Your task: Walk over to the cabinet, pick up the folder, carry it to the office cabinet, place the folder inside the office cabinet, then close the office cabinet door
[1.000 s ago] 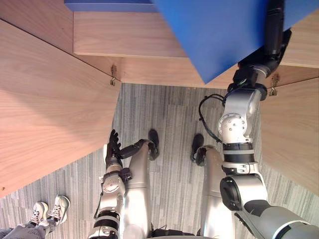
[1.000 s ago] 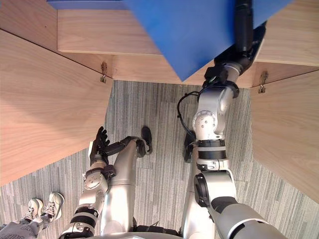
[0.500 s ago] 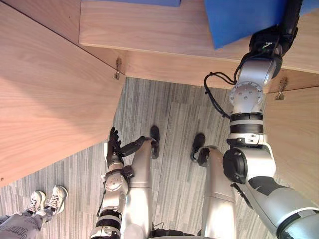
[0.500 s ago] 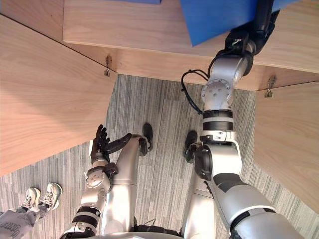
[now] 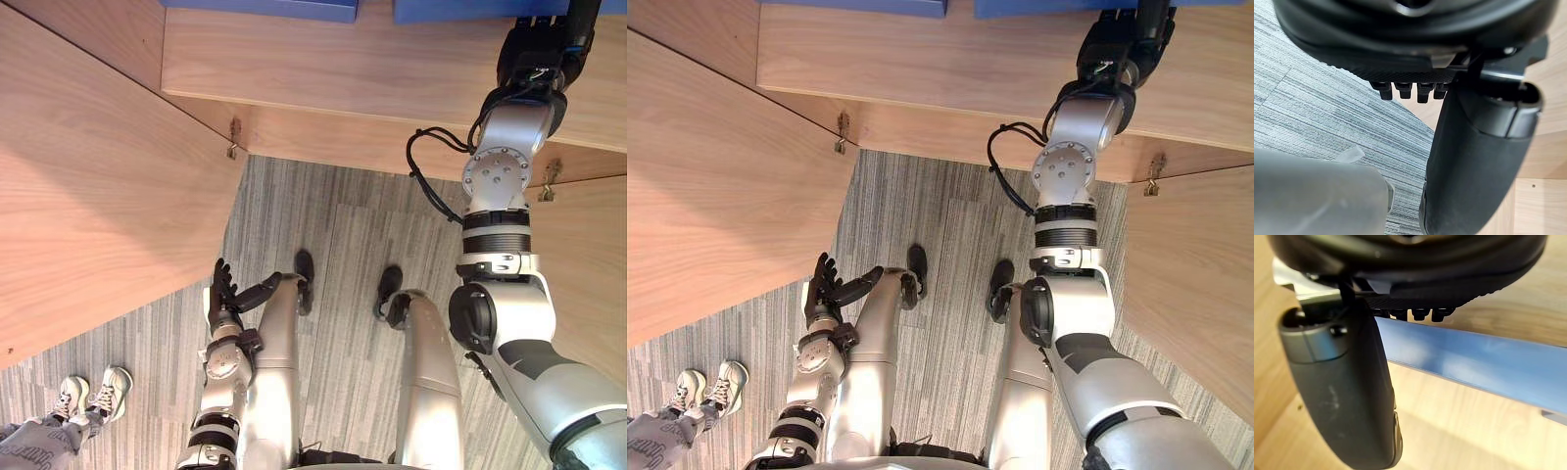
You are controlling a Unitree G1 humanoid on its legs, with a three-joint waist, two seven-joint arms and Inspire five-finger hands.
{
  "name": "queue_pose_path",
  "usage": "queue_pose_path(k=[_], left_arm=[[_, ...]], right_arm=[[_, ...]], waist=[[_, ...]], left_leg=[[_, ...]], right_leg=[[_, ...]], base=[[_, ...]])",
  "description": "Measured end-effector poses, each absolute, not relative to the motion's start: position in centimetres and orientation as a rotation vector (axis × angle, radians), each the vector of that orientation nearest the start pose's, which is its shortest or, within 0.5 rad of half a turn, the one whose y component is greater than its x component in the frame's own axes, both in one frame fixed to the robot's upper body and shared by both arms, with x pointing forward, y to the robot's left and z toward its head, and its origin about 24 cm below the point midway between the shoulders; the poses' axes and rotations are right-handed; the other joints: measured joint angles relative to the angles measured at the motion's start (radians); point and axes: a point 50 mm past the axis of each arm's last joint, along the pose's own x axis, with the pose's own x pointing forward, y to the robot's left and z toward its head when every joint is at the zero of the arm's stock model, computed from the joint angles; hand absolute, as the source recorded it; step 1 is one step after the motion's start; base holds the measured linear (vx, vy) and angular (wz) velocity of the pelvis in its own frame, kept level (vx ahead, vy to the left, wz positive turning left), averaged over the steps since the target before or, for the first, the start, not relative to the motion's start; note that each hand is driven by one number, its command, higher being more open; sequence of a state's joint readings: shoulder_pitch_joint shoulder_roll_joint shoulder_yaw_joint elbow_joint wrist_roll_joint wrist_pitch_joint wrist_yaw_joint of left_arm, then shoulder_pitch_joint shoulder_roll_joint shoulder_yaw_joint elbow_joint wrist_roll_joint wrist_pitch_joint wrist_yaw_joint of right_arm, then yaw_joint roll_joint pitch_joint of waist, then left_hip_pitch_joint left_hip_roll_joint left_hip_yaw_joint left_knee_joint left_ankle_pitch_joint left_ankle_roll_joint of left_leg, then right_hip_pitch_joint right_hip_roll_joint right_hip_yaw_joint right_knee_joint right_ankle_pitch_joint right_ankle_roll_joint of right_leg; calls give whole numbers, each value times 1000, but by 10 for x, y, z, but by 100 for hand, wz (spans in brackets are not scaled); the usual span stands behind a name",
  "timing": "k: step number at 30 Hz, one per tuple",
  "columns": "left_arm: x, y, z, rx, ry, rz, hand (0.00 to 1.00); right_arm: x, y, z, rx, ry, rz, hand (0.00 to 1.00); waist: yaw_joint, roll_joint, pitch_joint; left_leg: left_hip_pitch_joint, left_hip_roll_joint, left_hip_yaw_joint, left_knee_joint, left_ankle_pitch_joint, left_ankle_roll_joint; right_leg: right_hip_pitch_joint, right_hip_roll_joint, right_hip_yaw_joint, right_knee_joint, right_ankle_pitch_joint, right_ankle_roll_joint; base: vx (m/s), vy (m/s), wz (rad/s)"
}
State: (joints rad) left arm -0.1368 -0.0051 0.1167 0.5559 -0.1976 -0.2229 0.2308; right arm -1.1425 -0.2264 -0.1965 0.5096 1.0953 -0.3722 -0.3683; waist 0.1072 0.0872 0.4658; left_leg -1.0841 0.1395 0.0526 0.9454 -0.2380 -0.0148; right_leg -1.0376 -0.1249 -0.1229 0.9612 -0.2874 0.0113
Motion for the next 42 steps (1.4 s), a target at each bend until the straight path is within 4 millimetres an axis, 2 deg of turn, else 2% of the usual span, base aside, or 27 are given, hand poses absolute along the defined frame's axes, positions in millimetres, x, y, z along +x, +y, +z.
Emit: queue_pose_path(k=[2, 8, 11, 14, 15, 18, 20, 23, 25, 28, 33, 37, 42], left_arm=[[257, 179, -33, -188, 218, 365, 100], [257, 181, -32, -173, 211, 333, 100], [256, 183, -37, -150, 230, 312, 100], [254, 183, -41, -133, 247, 301, 100], [253, 182, -43, -117, 258, 290, 100], [252, 184, -44, -86, 260, 270, 100], [252, 185, -44, -74, 262, 257, 100], [252, 187, -45, -61, 266, 245, 100], [251, 185, -47, -57, 275, 234, 100], [250, 185, -50, -58, 287, 231, 100], [249, 184, -52, -63, 298, 217, 100], [248, 186, -54, -64, 309, 225, 100], [247, 189, -55, -103, 314, 264, 100]], right_arm=[[377, -190, 302, 1087, -689, -139, 100], [380, -182, 259, 485, -589, -46, 100], [377, -188, 244, 200, -559, -14, 100], [376, -192, 234, 38, -533, -2, 100], [374, -193, 229, -55, -525, 6, 0], [372, -193, 226, -347, -533, 13, 0], [371, -196, 226, -458, -536, 4, 0], [372, -199, 225, -481, -518, 9, 0], [374, -201, 218, -436, -472, 37, 0], [375, -200, 202, -272, -387, 108, 0], [377, -184, 189, -83, -341, 174, 0], [376, -167, 179, -3, -324, 212, 0], [376, -141, 179, 73, -344, 181, 0]], waist=[[-7, 0, 0], [-40, -2, -1], [-52, -5, -2], [-53, -12, -5], [-53, -13, -6], [-55, -21, -10], [-55, -28, -14], [-55, -38, -18], [-53, -42, -21], [-46, -49, -25], [-50, -50, -25], [-51, -51, -26], [-51, -51, -26]], left_leg=[[8, 6, 11, -3, 0, 0], [40, 17, 43, -36, 2, 3], [62, 19, 56, -54, 3, 6], [93, 21, 75, -82, 7, 12], [105, 22, 80, -92, 7, 13], [115, 28, 93, -109, 9, 15], [115, 31, 99, -110, 9, 16], [120, 31, 101, -118, 9, 16], [136, 31, 106, -127, 9, 16], [149, 31, 111, -139, 9, 16], [156, 31, 116, -143, 9, 16], [164, 33, 126, -146, 9, 16], [164, 36, 130, -154, 12, 20]], right_leg=[[9, 0, 0, -6, 0, 0], [33, 5, 12, -43, 12, 8], [48, 5, 17, -58, 18, 10], [70, 5, 25, -80, 24, 12], [81, 5, 25, -92, 27, 12], [92, 5, 23, -113, 32, 15], [94, 4, 22, -119, 33, 15], [102, 4, 18, -129, 33, 16], [117, 2, 16, -136, 33, 16], [128, 1, 15, -145, 33, 16], [133, 0, 16, -148, 33, 16], [137, -1, 20, -152, 34, 17], [138, 3, 21, -166, 44, 18]], base=[[0, 0, 0], [-20, -25, -6], [-16, -31, -5], [-9, -31, -6], [-7, -32, -2], [0, 0, 0], [0, 0, 0], [5, -4, 1], [5, -16, 0], [-2, -36, 0], [-4, -13, 0], [-11, -13, -2], [-24, -27, -3]])
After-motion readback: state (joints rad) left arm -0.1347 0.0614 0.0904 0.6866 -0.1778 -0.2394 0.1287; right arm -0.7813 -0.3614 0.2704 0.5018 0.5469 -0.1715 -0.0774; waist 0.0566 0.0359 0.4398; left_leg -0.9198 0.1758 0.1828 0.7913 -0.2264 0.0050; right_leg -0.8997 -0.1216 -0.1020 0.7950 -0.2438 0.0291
